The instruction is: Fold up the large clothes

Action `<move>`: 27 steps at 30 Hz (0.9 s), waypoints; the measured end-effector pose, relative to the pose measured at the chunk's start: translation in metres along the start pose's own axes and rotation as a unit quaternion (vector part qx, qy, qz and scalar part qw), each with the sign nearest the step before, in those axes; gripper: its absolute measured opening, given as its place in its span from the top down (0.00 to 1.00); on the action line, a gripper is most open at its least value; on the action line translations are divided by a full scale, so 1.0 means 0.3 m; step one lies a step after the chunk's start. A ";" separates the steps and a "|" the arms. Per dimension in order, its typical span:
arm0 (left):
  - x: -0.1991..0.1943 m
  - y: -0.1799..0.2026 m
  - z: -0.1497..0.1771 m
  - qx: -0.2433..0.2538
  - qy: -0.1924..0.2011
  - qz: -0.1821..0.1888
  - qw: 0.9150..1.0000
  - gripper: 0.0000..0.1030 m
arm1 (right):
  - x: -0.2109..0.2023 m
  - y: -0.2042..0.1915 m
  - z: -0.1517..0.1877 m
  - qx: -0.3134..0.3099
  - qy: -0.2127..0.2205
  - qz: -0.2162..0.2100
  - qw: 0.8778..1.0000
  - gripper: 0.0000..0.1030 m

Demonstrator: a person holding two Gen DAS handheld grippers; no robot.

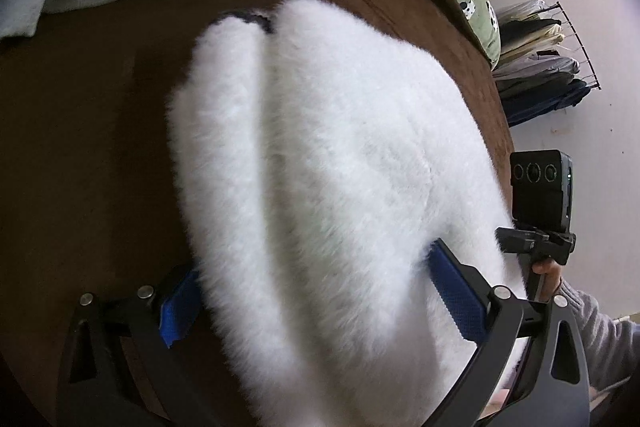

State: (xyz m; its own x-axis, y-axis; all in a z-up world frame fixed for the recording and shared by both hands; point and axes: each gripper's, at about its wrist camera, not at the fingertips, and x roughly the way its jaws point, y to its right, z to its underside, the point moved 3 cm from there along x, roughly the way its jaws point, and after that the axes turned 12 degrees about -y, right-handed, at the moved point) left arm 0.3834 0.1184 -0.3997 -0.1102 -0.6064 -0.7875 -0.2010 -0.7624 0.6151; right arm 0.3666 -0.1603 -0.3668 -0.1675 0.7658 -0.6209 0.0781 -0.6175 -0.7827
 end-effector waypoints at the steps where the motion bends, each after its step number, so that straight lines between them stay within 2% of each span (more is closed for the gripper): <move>1: 0.001 0.003 0.002 0.003 0.000 -0.001 1.000 0.05 | 0.000 0.001 0.001 0.000 0.001 0.001 1.000 0.04; 8: 0.000 0.006 0.000 0.010 0.000 0.007 1.000 0.08 | -0.002 -0.001 0.006 -0.003 0.002 0.009 1.000 0.05; 11: 0.004 0.017 0.004 0.017 0.000 0.040 0.999 0.37 | -0.007 -0.011 0.002 -0.009 -0.011 0.038 0.999 0.13; 15: 0.005 0.023 0.018 0.020 0.017 0.042 0.999 0.45 | -0.026 -0.031 0.014 -0.027 -0.001 0.069 0.997 0.29; 19: -0.003 0.037 0.034 0.025 0.034 0.033 0.999 0.50 | -0.047 -0.048 0.027 -0.036 0.016 0.086 0.996 0.40; 27: -0.036 0.056 0.047 0.021 0.052 0.026 0.998 0.54 | -0.076 -0.101 0.052 -0.058 0.040 0.101 0.992 0.47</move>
State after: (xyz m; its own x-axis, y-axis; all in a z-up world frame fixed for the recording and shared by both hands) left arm 0.3675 0.1151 -0.3814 -0.0196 -0.6675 -0.7444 -0.2385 -0.7199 0.6518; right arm 0.3529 -0.1619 -0.3281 -0.0579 0.6427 -0.7639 0.2146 -0.7393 -0.6383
